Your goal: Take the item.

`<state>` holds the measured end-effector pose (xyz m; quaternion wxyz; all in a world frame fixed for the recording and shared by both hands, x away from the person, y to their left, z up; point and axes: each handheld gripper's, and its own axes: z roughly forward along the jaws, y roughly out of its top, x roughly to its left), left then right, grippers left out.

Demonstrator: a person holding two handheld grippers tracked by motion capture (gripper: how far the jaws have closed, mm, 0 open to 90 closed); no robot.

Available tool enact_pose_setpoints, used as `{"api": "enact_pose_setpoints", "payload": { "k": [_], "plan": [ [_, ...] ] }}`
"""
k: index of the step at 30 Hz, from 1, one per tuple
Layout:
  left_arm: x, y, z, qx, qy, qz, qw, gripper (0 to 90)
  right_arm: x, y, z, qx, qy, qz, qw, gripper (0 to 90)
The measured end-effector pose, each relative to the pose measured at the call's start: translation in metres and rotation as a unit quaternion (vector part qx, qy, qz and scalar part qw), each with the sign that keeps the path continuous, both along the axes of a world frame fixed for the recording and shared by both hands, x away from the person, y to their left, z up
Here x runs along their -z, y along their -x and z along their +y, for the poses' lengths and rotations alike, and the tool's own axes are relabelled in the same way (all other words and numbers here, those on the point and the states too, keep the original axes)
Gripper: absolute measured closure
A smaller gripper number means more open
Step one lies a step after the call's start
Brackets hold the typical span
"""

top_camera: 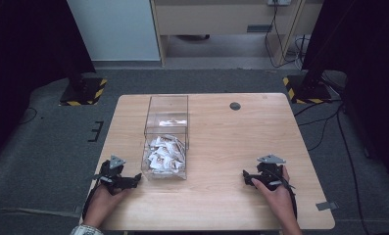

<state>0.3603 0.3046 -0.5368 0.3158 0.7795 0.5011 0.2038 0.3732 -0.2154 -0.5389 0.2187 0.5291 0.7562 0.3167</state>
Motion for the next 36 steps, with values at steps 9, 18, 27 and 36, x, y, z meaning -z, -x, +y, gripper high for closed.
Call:
{"api": "enact_pose_setpoints", "payload": {
  "k": [9, 18, 27, 36],
  "plan": [
    [0.000, 0.000, 0.000, 0.000, 0.000, 0.000, 1.0000, 0.0, -0.001, 0.000, 0.000, -0.001, -0.001, 0.001, 1.0000, 4.6],
    [0.000, 0.000, 0.000, 0.000, 0.000, 0.000, 1.0000, 0.0, -0.010, 0.003, 0.003, -0.001, 0.005, -0.021, 0.9998, 6.1],
    [0.000, 0.000, 0.000, 0.000, 0.000, 0.000, 1.0000, 0.0, -0.017, 0.005, 0.009, -0.014, -0.006, -0.024, 0.9996, 6.5],
    [0.000, 0.000, 0.000, 0.000, 0.000, 0.000, 1.0000, 0.0, -0.021, 0.008, 0.014, -0.020, -0.010, -0.030, 0.9993, 7.8]
  ]
}}
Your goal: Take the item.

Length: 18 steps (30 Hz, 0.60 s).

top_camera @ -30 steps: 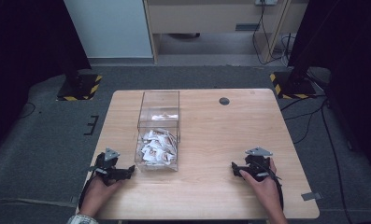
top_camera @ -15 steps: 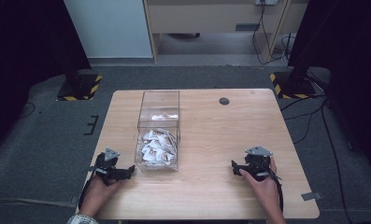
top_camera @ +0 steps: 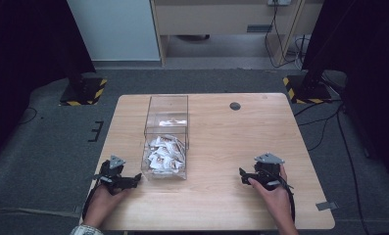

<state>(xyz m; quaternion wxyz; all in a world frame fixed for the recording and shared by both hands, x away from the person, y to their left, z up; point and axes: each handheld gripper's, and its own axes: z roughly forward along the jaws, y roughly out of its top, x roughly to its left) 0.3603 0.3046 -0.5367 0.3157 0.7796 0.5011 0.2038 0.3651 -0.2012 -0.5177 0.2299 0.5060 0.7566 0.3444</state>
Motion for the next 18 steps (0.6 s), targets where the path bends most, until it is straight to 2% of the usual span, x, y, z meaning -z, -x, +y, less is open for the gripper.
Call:
{"api": "enact_pose_setpoints", "payload": {
  "k": [6, 18],
  "plan": [
    [0.000, 0.000, 0.000, 0.000, 0.000, 0.000, 1.0000, 0.0, 0.000, 0.001, 0.001, -0.003, 0.006, -0.004, 1.0000, 8.8],
    [0.000, 0.000, 0.000, 0.000, 0.000, 0.000, 1.0000, 0.0, -0.010, 0.005, 0.009, -0.017, -0.010, -0.007, 0.9998, 14.4]
  ]
}}
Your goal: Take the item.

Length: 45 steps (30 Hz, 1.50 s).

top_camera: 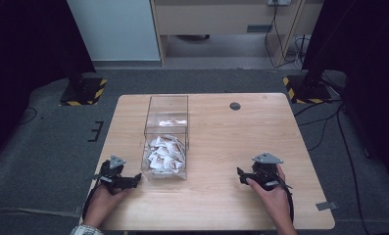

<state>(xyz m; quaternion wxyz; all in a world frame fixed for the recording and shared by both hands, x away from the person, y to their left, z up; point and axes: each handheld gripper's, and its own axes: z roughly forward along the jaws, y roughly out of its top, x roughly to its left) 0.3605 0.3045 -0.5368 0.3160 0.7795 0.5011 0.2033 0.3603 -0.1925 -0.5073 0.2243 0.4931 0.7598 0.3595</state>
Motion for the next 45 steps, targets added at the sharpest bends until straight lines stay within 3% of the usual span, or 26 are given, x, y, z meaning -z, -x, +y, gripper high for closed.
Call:
{"api": "enact_pose_setpoints", "payload": {
  "k": [14, 18, 20, 30, 36, 39, 45],
  "plan": [
    [0.000, 0.000, 0.000, 0.000, 0.000, 0.000, 1.0000, 0.0, -0.010, 0.002, 0.016, -0.022, 0.000, -0.004, 0.9998, 18.4],
    [0.000, 0.000, 0.000, 0.000, 0.000, 0.000, 1.0000, 0.0, -0.012, -0.001, 0.019, -0.029, -0.004, 0.007, 0.9996, 26.2],
    [0.000, 0.000, 0.000, 0.000, 0.000, 0.000, 1.0000, 0.0, -0.014, -0.005, 0.023, -0.038, 0.009, 0.012, 0.9992, 27.9],
    [0.000, 0.000, 0.000, -0.001, -0.001, 0.000, 1.0000, 0.0, -0.025, -0.018, 0.045, -0.068, 0.022, 0.024, 0.9972, 34.1],
    [0.000, 0.000, 0.000, -0.001, -0.001, 0.000, 1.0000, 0.0, -0.032, -0.024, 0.058, -0.080, 0.027, 0.026, 0.9961, 33.5],
    [0.000, 0.000, 0.000, -0.001, 0.000, 0.000, 1.0000, 0.0, -0.036, -0.026, 0.070, -0.096, 0.022, 0.029, 0.9947, 27.6],
    [0.000, 0.000, 0.000, -0.001, 0.000, 0.000, 1.0000, 0.0, -0.040, -0.029, 0.079, -0.093, 0.021, 0.025, 0.9952, 24.0]
  ]
}}
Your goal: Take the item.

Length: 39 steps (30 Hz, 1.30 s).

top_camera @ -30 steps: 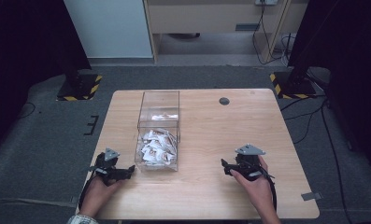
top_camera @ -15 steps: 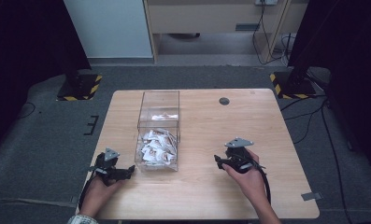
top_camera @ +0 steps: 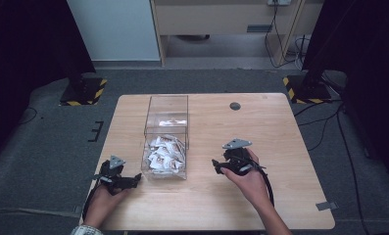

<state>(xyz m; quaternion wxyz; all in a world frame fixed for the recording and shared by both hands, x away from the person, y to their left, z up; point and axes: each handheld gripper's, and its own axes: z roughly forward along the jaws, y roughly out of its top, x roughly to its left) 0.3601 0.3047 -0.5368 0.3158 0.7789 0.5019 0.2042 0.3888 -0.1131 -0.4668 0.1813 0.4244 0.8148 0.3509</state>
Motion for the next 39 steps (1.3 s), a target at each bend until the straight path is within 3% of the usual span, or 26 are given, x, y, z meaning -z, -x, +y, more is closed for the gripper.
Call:
{"api": "enact_pose_setpoints", "payload": {
  "k": [13, 23, 39],
  "plan": [
    [0.000, 0.001, 0.000, -0.003, 0.001, -0.001, 1.0000, 0.0, -0.020, -0.009, 0.011, -0.011, 0.001, -0.010, 0.9999, 34.2],
    [0.000, 0.001, 0.000, -0.003, 0.001, 0.000, 1.0000, 0.0, -0.040, -0.015, 0.026, -0.034, -0.010, -0.016, 0.9993, 31.0],
    [0.000, 0.001, 0.000, -0.003, 0.001, 0.000, 1.0000, 0.0, -0.071, -0.024, 0.049, -0.055, -0.021, -0.035, 0.9976, 44.1]
  ]
}}
